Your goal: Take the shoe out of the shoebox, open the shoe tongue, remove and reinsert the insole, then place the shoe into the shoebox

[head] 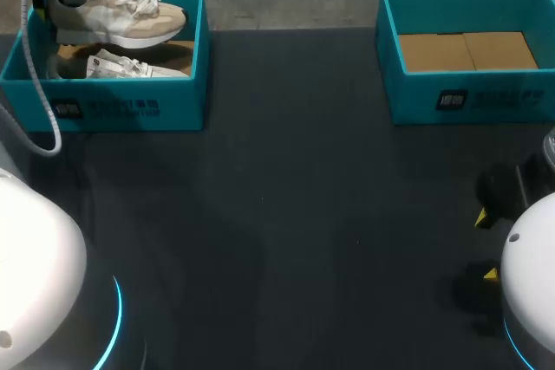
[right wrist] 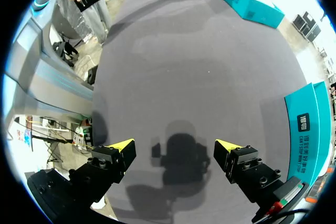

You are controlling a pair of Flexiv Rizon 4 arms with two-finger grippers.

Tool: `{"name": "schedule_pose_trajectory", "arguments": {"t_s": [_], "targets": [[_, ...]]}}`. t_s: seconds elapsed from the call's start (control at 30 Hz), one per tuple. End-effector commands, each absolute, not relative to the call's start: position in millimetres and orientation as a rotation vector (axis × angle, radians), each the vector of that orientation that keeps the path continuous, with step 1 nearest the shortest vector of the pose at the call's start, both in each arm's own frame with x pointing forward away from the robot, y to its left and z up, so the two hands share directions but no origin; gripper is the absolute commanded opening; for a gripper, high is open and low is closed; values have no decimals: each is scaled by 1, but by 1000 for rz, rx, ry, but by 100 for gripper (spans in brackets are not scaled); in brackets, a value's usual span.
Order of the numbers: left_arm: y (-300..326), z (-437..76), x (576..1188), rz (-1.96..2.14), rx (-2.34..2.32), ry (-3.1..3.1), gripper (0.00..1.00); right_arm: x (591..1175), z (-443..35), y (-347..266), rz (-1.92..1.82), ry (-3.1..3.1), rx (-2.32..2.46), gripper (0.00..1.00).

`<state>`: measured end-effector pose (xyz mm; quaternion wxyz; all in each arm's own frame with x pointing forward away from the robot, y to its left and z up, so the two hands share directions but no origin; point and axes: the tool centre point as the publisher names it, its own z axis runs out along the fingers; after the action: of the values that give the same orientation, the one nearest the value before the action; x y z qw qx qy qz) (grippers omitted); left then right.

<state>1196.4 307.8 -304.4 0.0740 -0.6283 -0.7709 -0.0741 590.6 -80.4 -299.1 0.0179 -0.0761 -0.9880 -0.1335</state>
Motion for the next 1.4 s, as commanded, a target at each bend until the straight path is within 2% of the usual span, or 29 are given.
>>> {"name": "schedule_pose_trajectory", "arguments": {"t_s": [0.03,1.4], "targets": [[308,-303,1203,-207,-1879,-2307,0,589,-300,-81,-412,-3072,-237,100],[300,-352,1196,-276,-1902,-2295,0,589,-300,-81,-412,-3072,-237,100]]}}
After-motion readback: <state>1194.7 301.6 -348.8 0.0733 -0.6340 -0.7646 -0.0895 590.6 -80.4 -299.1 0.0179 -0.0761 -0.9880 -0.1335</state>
